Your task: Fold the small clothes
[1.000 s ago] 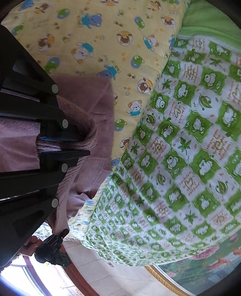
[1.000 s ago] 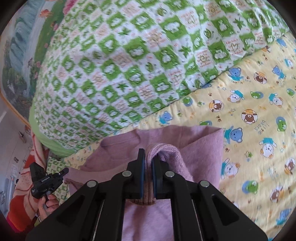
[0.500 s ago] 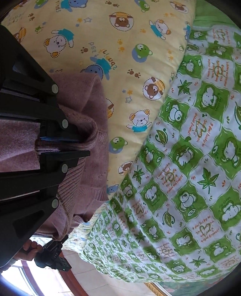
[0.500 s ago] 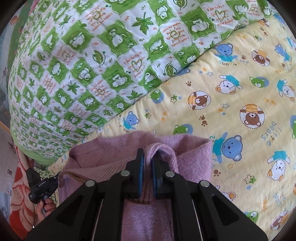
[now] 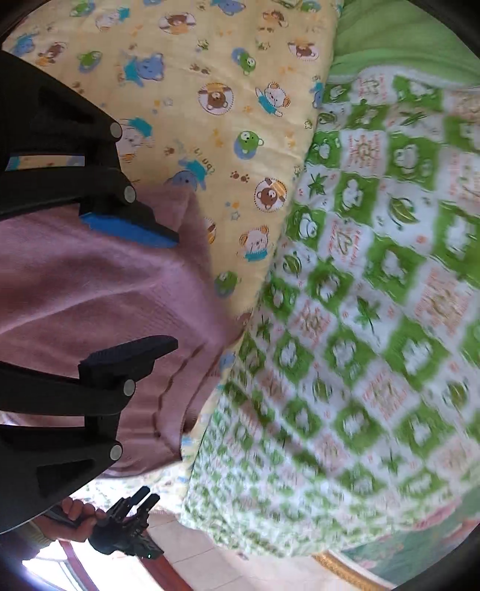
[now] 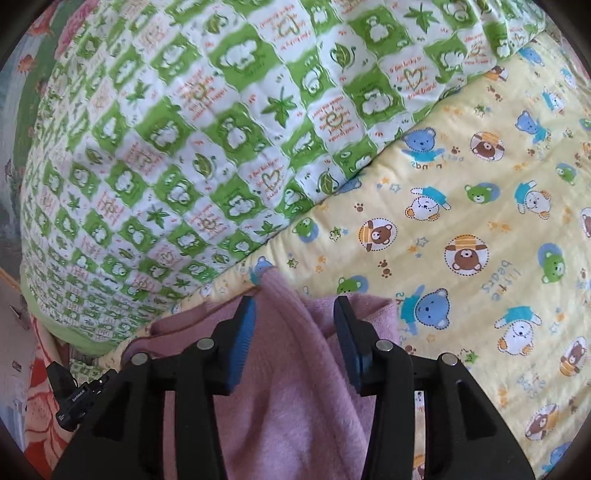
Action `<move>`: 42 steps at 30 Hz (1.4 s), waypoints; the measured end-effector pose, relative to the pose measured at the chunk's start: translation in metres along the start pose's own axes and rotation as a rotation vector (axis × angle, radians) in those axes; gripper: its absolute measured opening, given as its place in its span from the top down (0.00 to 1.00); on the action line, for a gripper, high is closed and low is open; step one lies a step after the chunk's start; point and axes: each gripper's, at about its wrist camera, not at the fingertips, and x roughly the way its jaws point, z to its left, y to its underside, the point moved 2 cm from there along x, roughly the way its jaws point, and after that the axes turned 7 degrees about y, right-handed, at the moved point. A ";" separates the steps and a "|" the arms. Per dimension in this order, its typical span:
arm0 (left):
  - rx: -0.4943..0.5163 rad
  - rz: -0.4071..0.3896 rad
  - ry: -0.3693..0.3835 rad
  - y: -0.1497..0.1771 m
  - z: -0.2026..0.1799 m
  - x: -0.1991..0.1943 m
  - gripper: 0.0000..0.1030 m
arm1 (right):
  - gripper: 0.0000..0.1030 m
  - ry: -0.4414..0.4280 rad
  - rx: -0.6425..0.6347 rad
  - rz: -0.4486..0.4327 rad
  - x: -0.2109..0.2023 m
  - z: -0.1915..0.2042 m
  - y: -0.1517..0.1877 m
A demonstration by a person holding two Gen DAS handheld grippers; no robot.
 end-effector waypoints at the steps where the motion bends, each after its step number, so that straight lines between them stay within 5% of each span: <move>1: 0.014 0.005 0.017 0.006 -0.007 -0.005 0.50 | 0.56 -0.001 -0.019 -0.007 -0.005 0.004 0.002; 8: 0.197 0.197 0.159 0.082 -0.076 0.012 0.46 | 0.56 -0.120 -0.305 0.052 -0.023 0.065 0.059; 13: 0.295 0.332 0.156 0.123 -0.100 0.059 0.46 | 0.64 -0.197 -0.628 0.246 0.008 0.121 0.132; 17: 0.431 0.380 0.062 0.132 -0.108 0.097 0.48 | 0.68 -0.139 -0.742 0.327 0.049 0.131 0.157; 23: 0.479 0.290 -0.073 0.081 -0.096 0.122 0.67 | 0.74 -0.012 -0.645 0.180 0.082 0.111 0.106; 29: 0.409 0.223 -0.198 0.032 -0.070 0.137 0.85 | 0.73 0.122 -0.512 0.019 0.095 0.088 0.046; 34: 0.363 0.151 -0.275 0.015 -0.055 0.126 0.85 | 0.73 0.154 -0.313 -0.017 0.103 0.054 0.010; 36: 0.314 0.126 -0.292 0.009 -0.038 0.116 0.65 | 0.73 0.153 -0.305 -0.023 0.101 0.048 0.007; 37: 0.280 0.125 -0.270 0.008 -0.027 0.111 0.65 | 0.73 0.167 -0.322 -0.032 0.098 0.047 0.007; 39: 0.264 0.129 -0.289 0.007 -0.016 0.105 0.82 | 0.73 0.193 -0.346 -0.050 0.088 0.040 0.008; 42: 0.248 0.114 -0.316 0.005 -0.007 0.088 0.82 | 0.71 0.280 -0.334 -0.075 0.068 0.021 0.009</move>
